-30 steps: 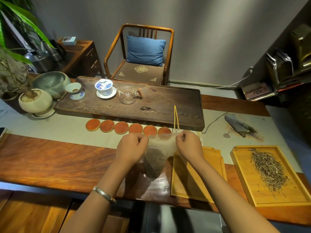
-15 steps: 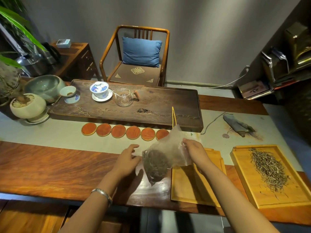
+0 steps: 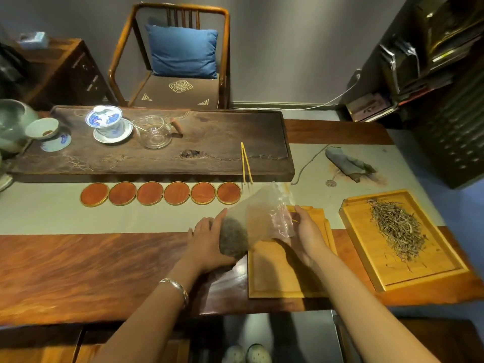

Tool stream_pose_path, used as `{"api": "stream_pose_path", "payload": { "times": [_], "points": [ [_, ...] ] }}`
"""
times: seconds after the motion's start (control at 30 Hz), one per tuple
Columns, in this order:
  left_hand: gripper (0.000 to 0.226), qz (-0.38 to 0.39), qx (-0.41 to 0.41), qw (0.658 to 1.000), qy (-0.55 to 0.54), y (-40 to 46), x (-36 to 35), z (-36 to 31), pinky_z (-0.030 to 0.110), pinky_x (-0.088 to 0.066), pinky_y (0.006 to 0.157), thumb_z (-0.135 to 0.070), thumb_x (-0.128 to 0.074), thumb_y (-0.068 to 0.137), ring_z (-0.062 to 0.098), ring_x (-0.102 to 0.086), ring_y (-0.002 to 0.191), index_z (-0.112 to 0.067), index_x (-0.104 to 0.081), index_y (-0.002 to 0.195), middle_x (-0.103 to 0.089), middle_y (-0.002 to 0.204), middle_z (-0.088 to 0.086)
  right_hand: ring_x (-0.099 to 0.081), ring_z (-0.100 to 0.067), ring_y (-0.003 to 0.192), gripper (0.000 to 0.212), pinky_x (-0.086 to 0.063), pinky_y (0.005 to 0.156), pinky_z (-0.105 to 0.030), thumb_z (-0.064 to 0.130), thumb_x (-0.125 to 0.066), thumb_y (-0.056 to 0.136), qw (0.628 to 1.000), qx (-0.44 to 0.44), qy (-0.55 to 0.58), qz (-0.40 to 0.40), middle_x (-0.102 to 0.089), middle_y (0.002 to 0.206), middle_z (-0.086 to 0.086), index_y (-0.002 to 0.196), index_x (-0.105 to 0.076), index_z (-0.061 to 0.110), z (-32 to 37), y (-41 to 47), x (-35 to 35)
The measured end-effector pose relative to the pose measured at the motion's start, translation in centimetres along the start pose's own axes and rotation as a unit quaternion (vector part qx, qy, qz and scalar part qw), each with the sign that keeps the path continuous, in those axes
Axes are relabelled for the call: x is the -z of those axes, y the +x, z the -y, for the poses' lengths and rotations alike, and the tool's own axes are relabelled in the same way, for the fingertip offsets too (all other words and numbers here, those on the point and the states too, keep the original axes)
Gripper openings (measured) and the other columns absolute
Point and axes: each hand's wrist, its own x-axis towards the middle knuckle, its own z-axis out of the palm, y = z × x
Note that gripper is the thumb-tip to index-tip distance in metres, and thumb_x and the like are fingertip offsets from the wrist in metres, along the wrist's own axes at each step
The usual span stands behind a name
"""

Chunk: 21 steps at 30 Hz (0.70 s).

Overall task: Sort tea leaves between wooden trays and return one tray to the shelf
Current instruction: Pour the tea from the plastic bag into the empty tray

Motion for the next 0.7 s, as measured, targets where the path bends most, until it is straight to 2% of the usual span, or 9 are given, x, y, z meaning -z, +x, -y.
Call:
{"api": "stream_pose_path", "payload": {
  "times": [0.1, 0.2, 0.33, 0.37, 0.43, 0.47, 0.53, 0.63, 0.7],
  "points": [
    [0.119, -0.044, -0.004, 0.998, -0.049, -0.6, 0.2, 0.0, 0.038, -0.041, 0.094, -0.072, -0.065, 0.052, 0.023, -0.044, 0.114, -0.034, -0.008, 0.149, -0.047, 0.126, 0.006, -0.067, -0.024, 0.093, 0.045, -0.054, 0.081, -0.034, 0.044, -0.029, 0.100, 1.000, -0.002, 0.003, -0.026, -0.072, 0.096, -0.012, 0.100, -0.061, 0.013, -1.0, -0.1, 0.4],
    [0.112, -0.081, 0.006, 0.993, -0.080, -1.4, 0.6, -0.7, 0.034, -0.043, 0.092, -0.067, -0.066, 0.055, 0.021, -0.044, 0.114, -0.029, -0.016, 0.148, -0.050, 0.126, 0.003, -0.066, -0.021, 0.094, 0.044, -0.053, 0.075, -0.029, 0.047, -0.031, 0.099, 0.998, -0.008, -0.053, -0.025, -0.070, 0.099, -0.010, 0.106, -0.059, 0.014, -2.6, -0.8, 0.6],
    [0.108, -0.101, 0.013, 0.990, -0.094, -3.0, 1.2, -2.6, 0.029, -0.044, 0.086, -0.066, -0.066, 0.055, 0.014, -0.041, 0.109, -0.032, -0.018, 0.145, -0.049, 0.122, -0.002, -0.051, -0.016, 0.061, 0.040, -0.041, 0.056, -0.021, 0.027, -0.037, 0.101, 0.996, -0.010, -0.087, 0.021, -0.057, 0.071, -0.013, 0.110, -0.056, -0.007, -4.0, -2.7, -0.6],
    [0.107, -0.112, 0.015, 0.989, -0.096, -3.4, 1.3, -3.3, 0.028, -0.044, 0.085, -0.066, -0.066, 0.055, 0.013, -0.041, 0.108, -0.032, -0.019, 0.145, -0.049, 0.121, -0.004, -0.048, -0.013, 0.059, 0.028, -0.040, 0.055, -0.022, 0.026, -0.040, 0.099, 0.995, -0.005, -0.092, 0.045, -0.052, 0.069, -0.008, 0.102, -0.057, 0.004, -4.3, -3.4, -0.9],
    [0.106, -0.136, 0.013, 0.986, -0.097, -4.2, 1.5, -5.0, 0.026, -0.043, 0.085, -0.066, -0.066, 0.055, 0.010, -0.041, 0.107, -0.033, -0.019, 0.144, -0.049, 0.120, -0.007, -0.063, -0.015, 0.073, 0.022, -0.052, 0.068, -0.028, 0.037, -0.050, 0.094, 0.988, -0.007, -0.129, 0.081, -0.063, 0.082, -0.004, 0.097, -0.055, 0.016, -5.2, -4.7, -1.0],
    [0.105, -0.144, 0.010, 0.984, -0.101, -4.5, 1.6, -6.0, 0.024, -0.042, 0.085, -0.066, -0.067, 0.056, 0.009, -0.041, 0.109, -0.034, -0.019, 0.144, -0.049, 0.121, -0.008, -0.068, -0.016, 0.086, 0.026, -0.056, 0.077, -0.031, 0.045, -0.057, 0.089, 0.985, -0.001, -0.141, 0.098, -0.069, 0.094, 0.000, 0.106, -0.054, 0.026, -5.6, -5.4, -1.0],
    [0.104, -0.148, 0.005, 0.982, -0.115, -5.1, 1.8, -7.9, 0.023, -0.041, 0.086, -0.063, -0.068, 0.057, 0.010, -0.043, 0.113, -0.033, -0.021, 0.145, -0.049, 0.124, -0.008, -0.068, -0.012, 0.098, 0.049, -0.057, 0.078, -0.028, 0.051, -0.070, 0.076, 0.984, 0.022, -0.129, 0.121, -0.070, 0.109, 0.005, 0.118, -0.049, 0.036, -5.7, -6.6, -0.9],
    [0.099, -0.161, -0.023, 0.983, -0.081, -6.2, 1.9, -10.3, 0.022, -0.039, 0.087, -0.064, -0.065, 0.058, 0.013, -0.045, 0.112, -0.026, -0.030, 0.143, -0.052, 0.122, -0.004, -0.069, -0.010, 0.097, 0.055, -0.055, 0.074, -0.023, 0.036, -0.076, 0.073, 0.988, 0.056, -0.101, 0.105, -0.071, 0.109, 0.003, 0.121, -0.050, 0.027, -4.6, -7.5, -0.2],
    [0.094, -0.168, -0.052, 0.984, -0.027, -7.1, 1.8, -11.5, 0.019, -0.036, 0.085, -0.071, -0.060, 0.060, 0.013, -0.047, 0.106, -0.023, -0.039, 0.137, -0.054, 0.120, -0.003, -0.070, -0.018, 0.094, 0.050, -0.058, 0.077, -0.032, 0.025, -0.076, 0.076, 0.990, 0.050, -0.098, 0.086, -0.072, 0.105, -0.003, 0.120, -0.053, 0.020, -3.8, -7.9, 0.8]
  ]
}}
